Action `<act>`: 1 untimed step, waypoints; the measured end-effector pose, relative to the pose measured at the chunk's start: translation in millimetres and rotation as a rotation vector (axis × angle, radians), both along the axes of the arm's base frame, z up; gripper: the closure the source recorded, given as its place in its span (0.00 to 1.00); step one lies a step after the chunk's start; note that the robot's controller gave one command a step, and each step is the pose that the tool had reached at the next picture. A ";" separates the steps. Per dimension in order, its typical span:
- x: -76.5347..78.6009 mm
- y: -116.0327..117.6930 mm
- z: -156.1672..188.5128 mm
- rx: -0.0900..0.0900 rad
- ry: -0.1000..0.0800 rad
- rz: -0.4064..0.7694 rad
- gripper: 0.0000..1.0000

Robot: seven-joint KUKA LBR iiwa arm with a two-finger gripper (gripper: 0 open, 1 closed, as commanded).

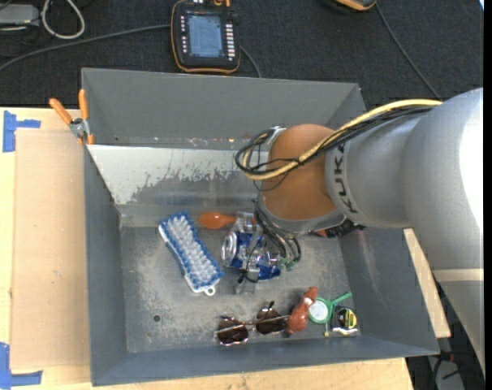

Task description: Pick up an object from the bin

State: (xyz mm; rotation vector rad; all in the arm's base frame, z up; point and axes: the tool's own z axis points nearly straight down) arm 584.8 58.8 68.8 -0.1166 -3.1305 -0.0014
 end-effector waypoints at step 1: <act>-0.9 -8.6 0.7 0.002 -0.014 0.074 0.00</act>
Offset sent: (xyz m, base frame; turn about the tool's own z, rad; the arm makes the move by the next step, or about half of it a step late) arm 0.0004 -0.0001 0.0005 -0.0008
